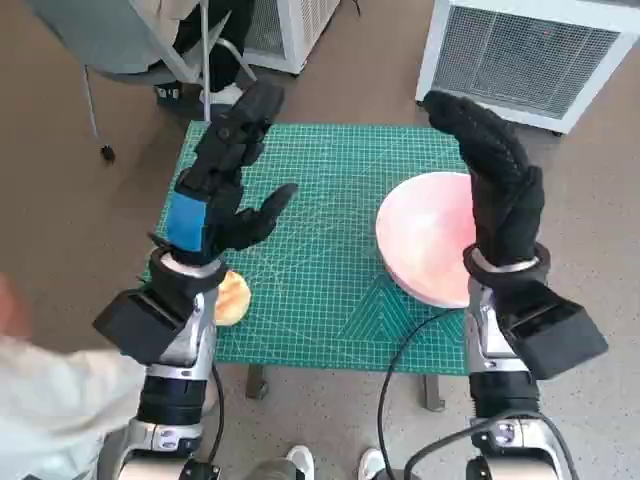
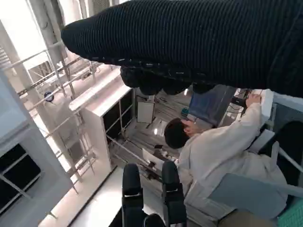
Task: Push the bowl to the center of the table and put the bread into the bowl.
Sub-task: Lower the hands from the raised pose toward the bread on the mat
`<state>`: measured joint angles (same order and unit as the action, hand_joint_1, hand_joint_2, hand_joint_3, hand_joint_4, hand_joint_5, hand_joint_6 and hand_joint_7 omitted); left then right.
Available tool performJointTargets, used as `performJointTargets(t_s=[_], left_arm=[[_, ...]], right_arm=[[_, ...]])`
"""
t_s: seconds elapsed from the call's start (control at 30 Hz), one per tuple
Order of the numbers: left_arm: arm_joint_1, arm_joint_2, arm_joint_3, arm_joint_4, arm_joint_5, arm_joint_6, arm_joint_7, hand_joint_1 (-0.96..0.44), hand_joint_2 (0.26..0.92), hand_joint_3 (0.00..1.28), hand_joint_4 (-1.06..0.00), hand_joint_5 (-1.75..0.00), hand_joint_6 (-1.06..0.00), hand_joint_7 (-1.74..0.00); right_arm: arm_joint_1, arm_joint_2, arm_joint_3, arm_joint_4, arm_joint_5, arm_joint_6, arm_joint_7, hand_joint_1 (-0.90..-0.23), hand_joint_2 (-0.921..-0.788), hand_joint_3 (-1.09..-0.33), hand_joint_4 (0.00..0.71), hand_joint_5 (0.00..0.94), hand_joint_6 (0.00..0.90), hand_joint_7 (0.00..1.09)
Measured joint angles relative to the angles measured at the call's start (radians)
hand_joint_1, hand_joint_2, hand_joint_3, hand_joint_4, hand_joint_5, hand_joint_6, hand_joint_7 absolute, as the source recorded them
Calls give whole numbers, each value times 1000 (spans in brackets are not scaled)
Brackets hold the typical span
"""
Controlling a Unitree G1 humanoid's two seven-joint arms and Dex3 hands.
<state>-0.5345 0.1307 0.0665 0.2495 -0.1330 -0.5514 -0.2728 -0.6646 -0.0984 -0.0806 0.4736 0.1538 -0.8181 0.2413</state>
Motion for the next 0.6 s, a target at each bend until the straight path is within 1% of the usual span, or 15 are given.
performJointTargets(t_s=[0.6], left_arm=[[3, 8, 0, -24, -1, 27, -7, -334, 921, 368, -332, 0, -364, -156]], right_arm=[[0, 0, 0, 0, 2, 0, 8, -483, -921, -635, 356, 5, -1, 650]])
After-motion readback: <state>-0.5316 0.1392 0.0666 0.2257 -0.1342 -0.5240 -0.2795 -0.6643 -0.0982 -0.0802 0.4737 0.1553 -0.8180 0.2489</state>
